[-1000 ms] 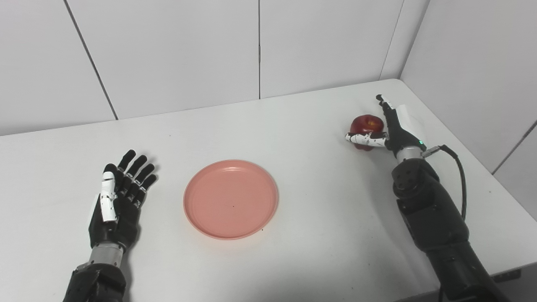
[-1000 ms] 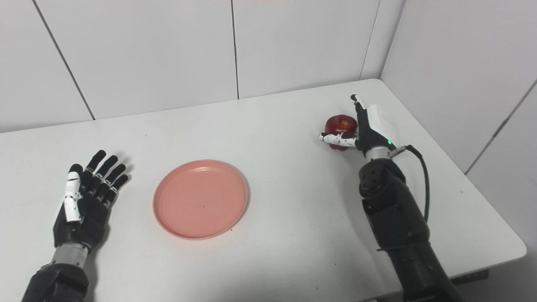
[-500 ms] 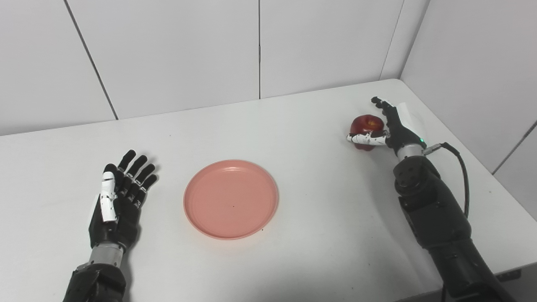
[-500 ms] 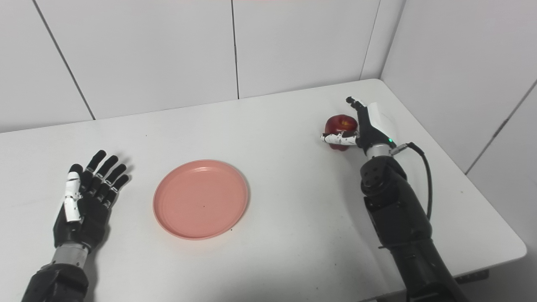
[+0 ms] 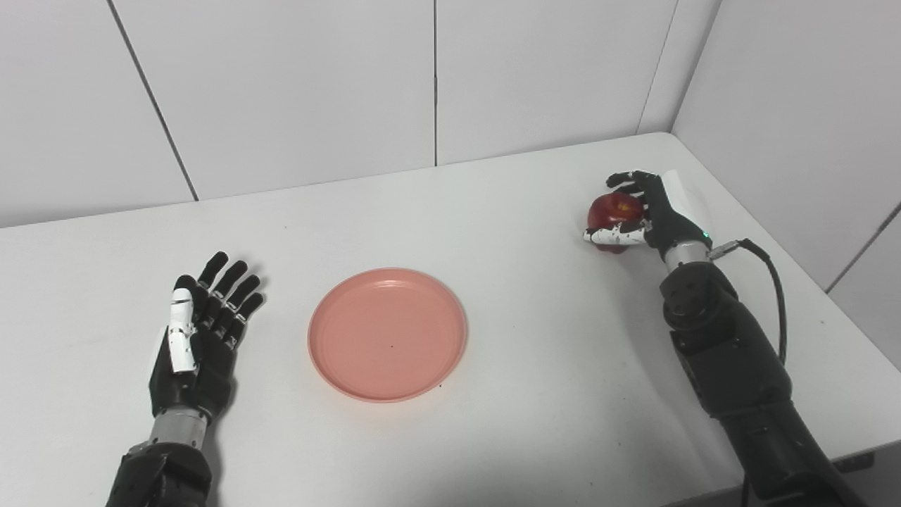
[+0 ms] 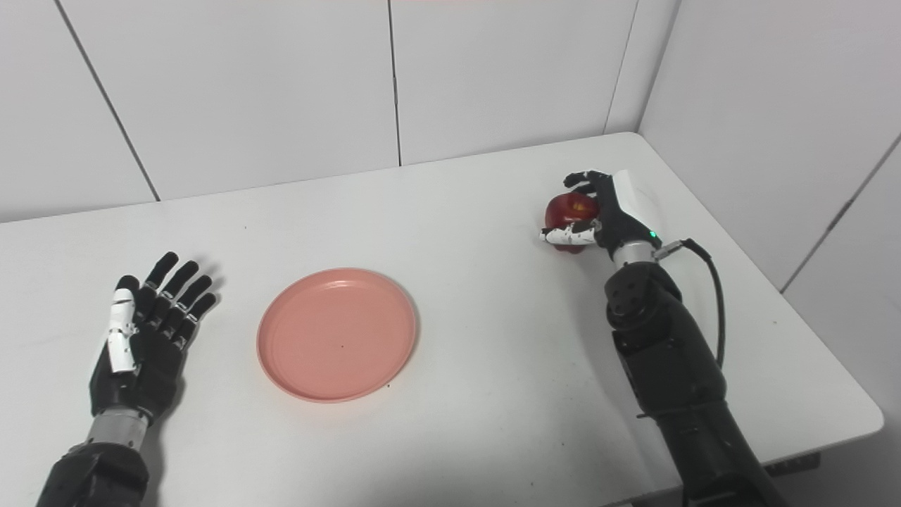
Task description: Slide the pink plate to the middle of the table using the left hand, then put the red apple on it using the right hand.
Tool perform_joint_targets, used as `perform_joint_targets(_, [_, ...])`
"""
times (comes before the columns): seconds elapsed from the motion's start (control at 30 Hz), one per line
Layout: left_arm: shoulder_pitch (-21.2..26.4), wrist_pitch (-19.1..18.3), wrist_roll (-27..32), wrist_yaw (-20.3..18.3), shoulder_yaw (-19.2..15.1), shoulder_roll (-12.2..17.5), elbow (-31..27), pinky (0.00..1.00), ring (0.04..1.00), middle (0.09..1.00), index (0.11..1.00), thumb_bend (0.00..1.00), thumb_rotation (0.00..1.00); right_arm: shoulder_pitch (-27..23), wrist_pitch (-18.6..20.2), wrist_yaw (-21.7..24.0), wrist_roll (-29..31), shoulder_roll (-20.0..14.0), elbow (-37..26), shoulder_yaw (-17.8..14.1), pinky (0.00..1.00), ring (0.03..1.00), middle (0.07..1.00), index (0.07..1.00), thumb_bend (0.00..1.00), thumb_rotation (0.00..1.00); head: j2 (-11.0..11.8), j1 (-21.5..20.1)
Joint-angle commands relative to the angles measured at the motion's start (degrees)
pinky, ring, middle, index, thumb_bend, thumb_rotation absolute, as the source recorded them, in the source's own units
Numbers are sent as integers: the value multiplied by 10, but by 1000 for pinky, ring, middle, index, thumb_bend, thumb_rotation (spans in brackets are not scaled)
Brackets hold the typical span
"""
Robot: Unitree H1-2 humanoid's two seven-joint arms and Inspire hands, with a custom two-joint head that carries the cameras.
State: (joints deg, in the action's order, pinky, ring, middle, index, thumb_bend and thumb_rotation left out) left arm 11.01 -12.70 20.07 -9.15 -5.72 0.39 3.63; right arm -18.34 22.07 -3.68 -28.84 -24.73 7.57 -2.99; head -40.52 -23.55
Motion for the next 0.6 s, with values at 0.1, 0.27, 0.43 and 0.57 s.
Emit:
perform_joint_targets(0.1, [-8,-10,1,3,0,-1,5,884,861,882,875,421,1000,-28,-40,-22,-5,-26,5,3,478,540,584,521,589,114,-1,0])
perform_joint_targets(0.27, [-8,-11,0,5,0,-2,4,882,862,883,877,427,1000,-34,-56,-30,-8,-33,26,11,437,500,543,488,519,129,-1,0])
perform_joint_targets(0.43, [-9,-11,2,3,1,-1,3,887,864,887,878,420,1000,-37,-53,-35,-16,-35,33,17,414,487,532,487,514,126,-2,0])
perform_joint_targets(0.57, [-9,-7,2,0,1,0,5,885,860,882,874,420,1000,-38,-55,-41,-21,-36,39,19,420,496,537,487,513,124,-2,1])
